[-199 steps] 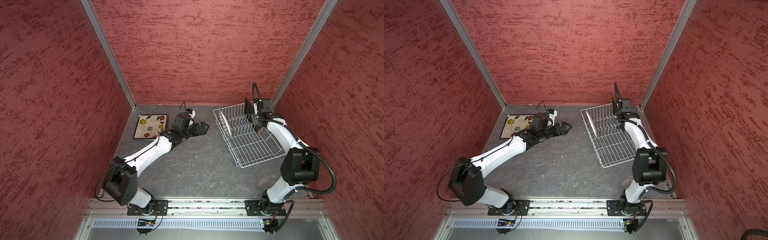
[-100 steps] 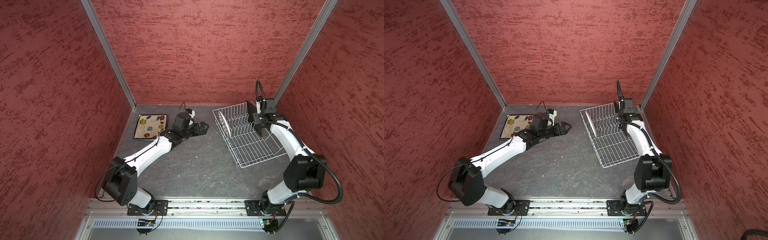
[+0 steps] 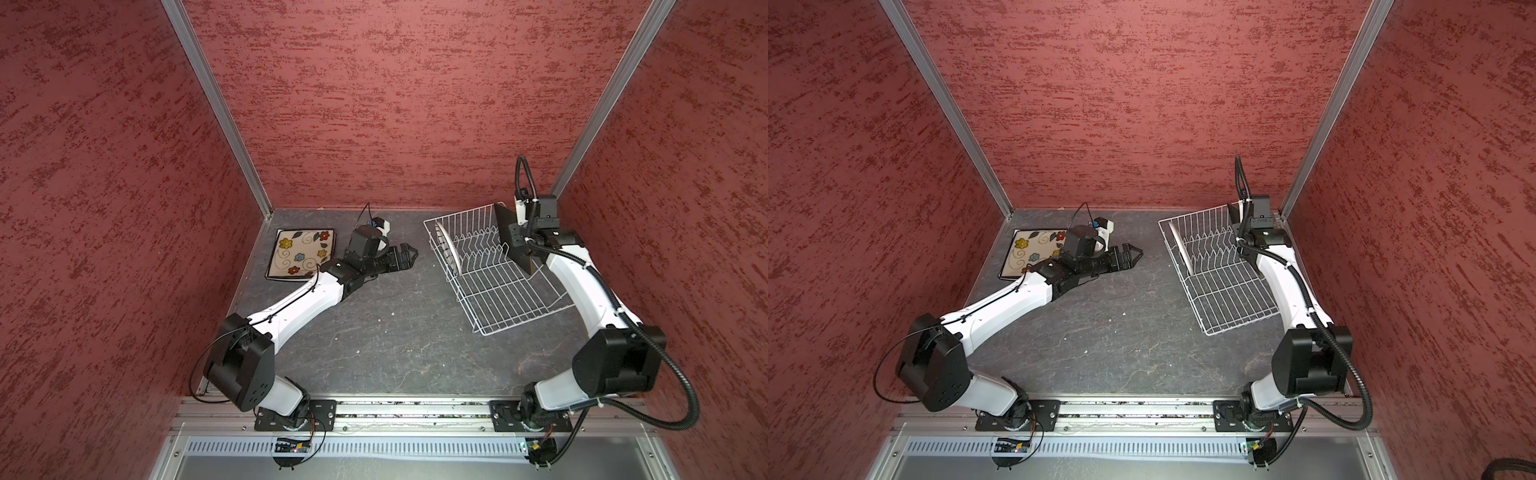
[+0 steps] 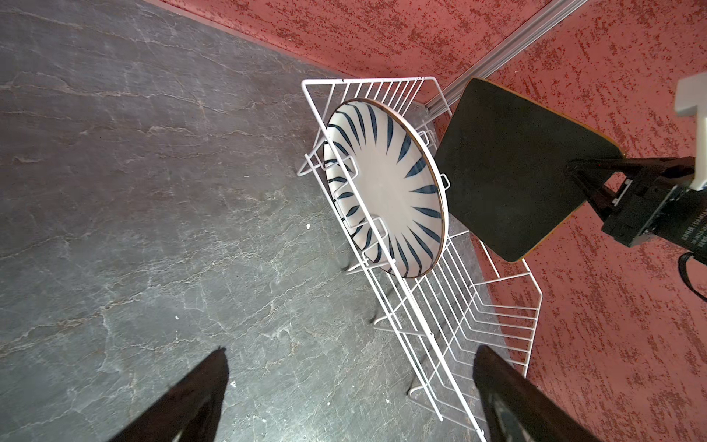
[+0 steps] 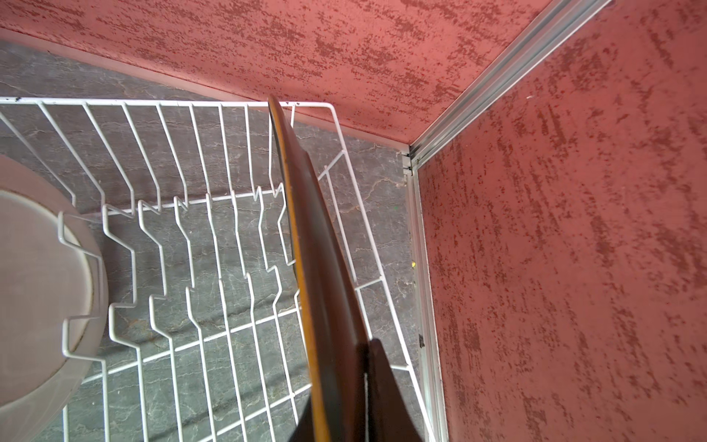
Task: Unload the plates from the dish rack
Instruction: 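Lift the dark square plate up out of the rack with the right gripper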
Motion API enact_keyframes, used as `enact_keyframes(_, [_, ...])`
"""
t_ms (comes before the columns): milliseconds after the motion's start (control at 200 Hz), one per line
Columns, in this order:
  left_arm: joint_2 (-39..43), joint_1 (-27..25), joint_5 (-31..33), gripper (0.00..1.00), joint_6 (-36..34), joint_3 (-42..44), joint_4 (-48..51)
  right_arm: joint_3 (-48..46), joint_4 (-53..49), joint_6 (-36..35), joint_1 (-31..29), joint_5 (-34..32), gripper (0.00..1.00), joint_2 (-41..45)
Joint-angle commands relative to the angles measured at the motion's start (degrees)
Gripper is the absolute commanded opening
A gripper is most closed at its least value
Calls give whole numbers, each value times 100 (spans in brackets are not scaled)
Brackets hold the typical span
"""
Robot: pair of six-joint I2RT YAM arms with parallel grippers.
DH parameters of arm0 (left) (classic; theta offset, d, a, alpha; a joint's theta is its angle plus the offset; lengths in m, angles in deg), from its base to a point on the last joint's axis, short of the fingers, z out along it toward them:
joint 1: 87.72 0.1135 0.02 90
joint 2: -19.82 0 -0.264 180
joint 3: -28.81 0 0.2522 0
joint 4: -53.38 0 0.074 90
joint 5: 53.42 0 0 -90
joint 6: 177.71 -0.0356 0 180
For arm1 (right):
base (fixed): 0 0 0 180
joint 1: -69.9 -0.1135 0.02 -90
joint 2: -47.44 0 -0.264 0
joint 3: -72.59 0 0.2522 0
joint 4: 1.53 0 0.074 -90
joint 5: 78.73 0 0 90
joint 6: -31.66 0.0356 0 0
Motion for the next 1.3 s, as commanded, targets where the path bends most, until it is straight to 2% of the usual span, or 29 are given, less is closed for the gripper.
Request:
enact_keyframes(0, [-16,10,-27,100,36,-75,-73,286,676,-13,-71,170,0,514])
enact_keyframes(541, [-20,76,132,99,175,-43,-150,521,368,-217,-80,164,0,1042])
enact_keyframes(927, [-8,327,-260,99,405,26,-354,568,561,184,-79,537,0,1587])
enact_keyframes(1298, [29,335,-310,99,443,38,-358,656,103,523,-73,942,0,1502])
